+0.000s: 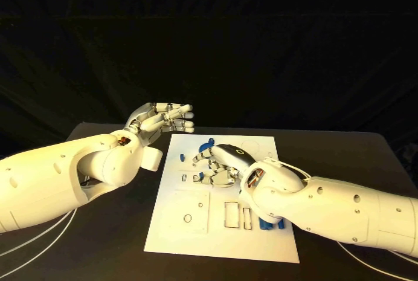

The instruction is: Assemble the parts on the task board

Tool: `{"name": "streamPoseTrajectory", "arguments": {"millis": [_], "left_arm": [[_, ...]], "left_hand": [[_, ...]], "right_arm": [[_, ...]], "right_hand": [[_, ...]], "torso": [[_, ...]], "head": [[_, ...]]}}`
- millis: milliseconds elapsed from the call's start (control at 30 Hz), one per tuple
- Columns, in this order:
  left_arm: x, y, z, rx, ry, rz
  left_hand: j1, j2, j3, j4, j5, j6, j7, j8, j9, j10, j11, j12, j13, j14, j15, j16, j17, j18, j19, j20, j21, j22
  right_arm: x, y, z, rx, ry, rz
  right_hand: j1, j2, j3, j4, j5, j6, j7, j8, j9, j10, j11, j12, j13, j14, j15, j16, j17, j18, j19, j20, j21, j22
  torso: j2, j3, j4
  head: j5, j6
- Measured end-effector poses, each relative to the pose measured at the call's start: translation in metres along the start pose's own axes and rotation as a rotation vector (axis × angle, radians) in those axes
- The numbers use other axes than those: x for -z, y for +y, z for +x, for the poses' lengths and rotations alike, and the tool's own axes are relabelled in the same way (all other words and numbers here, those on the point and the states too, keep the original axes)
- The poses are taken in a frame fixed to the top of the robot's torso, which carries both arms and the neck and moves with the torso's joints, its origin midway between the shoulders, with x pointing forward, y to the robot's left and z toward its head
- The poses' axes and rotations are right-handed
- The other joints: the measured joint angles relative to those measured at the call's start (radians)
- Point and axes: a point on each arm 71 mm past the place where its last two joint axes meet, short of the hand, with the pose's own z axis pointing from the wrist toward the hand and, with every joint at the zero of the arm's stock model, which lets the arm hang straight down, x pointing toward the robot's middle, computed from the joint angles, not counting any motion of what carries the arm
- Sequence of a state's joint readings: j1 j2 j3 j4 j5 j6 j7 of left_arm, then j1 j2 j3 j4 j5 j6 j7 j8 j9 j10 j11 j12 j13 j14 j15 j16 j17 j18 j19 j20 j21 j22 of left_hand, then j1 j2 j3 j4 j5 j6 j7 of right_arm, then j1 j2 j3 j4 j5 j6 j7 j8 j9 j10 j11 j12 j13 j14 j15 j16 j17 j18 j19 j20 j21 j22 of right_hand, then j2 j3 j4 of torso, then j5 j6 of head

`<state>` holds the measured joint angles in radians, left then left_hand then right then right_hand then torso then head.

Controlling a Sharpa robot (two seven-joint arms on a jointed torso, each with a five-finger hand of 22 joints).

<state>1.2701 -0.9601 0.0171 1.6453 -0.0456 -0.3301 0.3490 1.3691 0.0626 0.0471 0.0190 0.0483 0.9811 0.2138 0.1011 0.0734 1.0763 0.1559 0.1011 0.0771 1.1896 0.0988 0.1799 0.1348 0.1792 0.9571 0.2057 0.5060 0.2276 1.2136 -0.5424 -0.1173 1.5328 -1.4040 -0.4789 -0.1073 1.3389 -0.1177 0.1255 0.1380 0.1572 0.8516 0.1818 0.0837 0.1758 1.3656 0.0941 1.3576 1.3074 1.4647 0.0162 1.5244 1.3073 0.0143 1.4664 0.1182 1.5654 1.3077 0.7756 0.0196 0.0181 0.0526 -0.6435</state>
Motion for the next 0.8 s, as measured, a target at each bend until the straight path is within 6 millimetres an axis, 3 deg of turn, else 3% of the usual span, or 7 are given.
{"name": "streamPoseTrajectory", "arguments": {"millis": [200,300,400,500,567,667,800], "left_arm": [[-0.005,0.01,-0.011,-0.117,0.072,-0.09],[-0.008,0.016,-0.015,-0.19,0.108,-0.152],[-0.01,0.023,-0.018,-0.275,0.142,-0.225],[-0.012,0.03,-0.019,-0.369,0.173,-0.305],[-0.014,0.034,-0.018,-0.428,0.192,-0.352],[-0.018,0.041,-0.012,-0.532,0.229,-0.437],[-0.024,0.051,-0.003,-0.67,0.273,-0.548]], "left_hand": [[-0.042,-0.012,-0.027,0.034,0.004,0.073,-0.062,0.022,0.012,0.18,-0.078,0.062,0.032,0.264,-0.092,0.184,0.123,0.0,0.175,-0.093,0.167,0.083],[-0.042,-0.012,-0.04,0.051,0.004,0.118,-0.096,0.038,0.03,0.269,-0.115,0.12,0.082,0.277,-0.127,0.573,0.481,0.0,0.249,-0.135,0.344,0.25],[0.004,-0.006,-0.005,0.023,0.004,0.136,-0.1,0.056,0.049,0.294,-0.131,0.191,0.145,0.276,-0.144,0.912,0.844,-0.037,0.32,-0.153,0.543,0.499],[-0.002,-0.012,0.025,0.036,0.004,0.132,-0.11,0.09,0.077,0.261,-0.148,0.321,0.257,0.274,-0.149,1.129,1.091,-0.065,0.381,-0.163,0.709,0.718],[-0.039,-0.021,0.021,0.063,0.004,0.124,-0.118,0.114,0.096,0.242,-0.15,0.416,0.337,0.275,-0.15,1.177,1.148,-0.079,0.418,-0.166,0.786,0.832],[-0.12,-0.026,-0.008,0.131,0.004,0.121,-0.125,0.149,0.124,0.245,-0.146,0.63,0.543,0.275,-0.15,1.199,1.172,-0.102,0.477,-0.17,0.881,0.986],[-0.181,-0.034,-0.065,0.209,0.004,0.096,-0.141,0.209,0.175,0.233,-0.156,0.825,0.73,0.276,-0.158,1.208,1.173,-0.125,0.505,-0.177,0.948,1.076]], "right_arm": [[0.019,-0.005,-0.04,-0.082,-0.042,-0.033],[0.038,-0.017,-0.064,-0.114,-0.056,-0.01],[0.057,-0.03,-0.082,-0.146,-0.061,0.028],[0.073,-0.041,-0.095,-0.179,-0.068,0.065],[0.08,-0.046,-0.1,-0.2,-0.072,0.084],[0.09,-0.055,-0.108,-0.23,-0.086,0.115],[0.098,-0.066,-0.116,-0.258,-0.109,0.152]], "right_hand": [[0.017,0.017,0.0,0.0,0.05,0.04,-0.012,0.026,-0.001,-0.022,-0.009,-0.024,0.0,0.0,0.0,-0.027,0.001,0.0,0.0,0.0,-0.016,0.0],[0.026,0.019,0.003,-0.003,0.081,0.051,-0.015,0.037,-0.002,-0.043,-0.013,-0.048,-0.002,0.003,-0.003,-0.05,0.001,0.0,0.0,0.0,-0.058,0.0],[0.026,0.019,0.004,-0.004,0.089,0.079,-0.022,0.06,-0.001,-0.054,-0.021,-0.067,-0.018,0.0,-0.011,-0.078,0.001,0.0,0.0,-0.001,-0.097,0.0],[0.026,0.019,0.004,-0.004,0.091,0.081,-0.025,0.063,-0.001,-0.057,-0.023,-0.073,-0.025,0.0,-0.011,-0.081,0.001,0.0,0.0,-0.008,-0.1,0.0],[0.026,0.019,0.004,-0.004,0.094,0.083,-0.027,0.067,-0.001,-0.06,-0.026,-0.08,-0.031,0.004,-0.015,-0.089,0.001,0.0,0.0,-0.008,-0.108,0.0],[0.026,0.019,0.004,-0.004,0.098,0.084,-0.028,0.067,-0.001,-0.063,-0.023,-0.084,-0.036,0.004,-0.015,-0.091,0.001,0.0,0.0,-0.008,-0.111,0.0],[0.026,0.019,0.004,-0.004,0.102,0.084,-0.028,0.071,-0.001,-0.068,-0.027,-0.092,-0.042,0.001,-0.017,-0.099,0.001,0.0,0.0,-0.008,-0.12,0.0]], "torso": [[-0.015,-0.0027,0.0003],[-0.025,-0.005,0.0002],[-0.037,-0.0075,-0.0012],[-0.049,-0.0087,-0.0043],[-0.057,-0.0087,-0.0067],[-0.068,-0.0081,-0.0089],[-0.078,-0.0067,-0.0099]], "head": [[0.0,0.004],[0.0,0.004],[0.001,0.0],[0.008,-0.007],[0.014,-0.012],[0.018,-0.019],[0.02,-0.027]]}}
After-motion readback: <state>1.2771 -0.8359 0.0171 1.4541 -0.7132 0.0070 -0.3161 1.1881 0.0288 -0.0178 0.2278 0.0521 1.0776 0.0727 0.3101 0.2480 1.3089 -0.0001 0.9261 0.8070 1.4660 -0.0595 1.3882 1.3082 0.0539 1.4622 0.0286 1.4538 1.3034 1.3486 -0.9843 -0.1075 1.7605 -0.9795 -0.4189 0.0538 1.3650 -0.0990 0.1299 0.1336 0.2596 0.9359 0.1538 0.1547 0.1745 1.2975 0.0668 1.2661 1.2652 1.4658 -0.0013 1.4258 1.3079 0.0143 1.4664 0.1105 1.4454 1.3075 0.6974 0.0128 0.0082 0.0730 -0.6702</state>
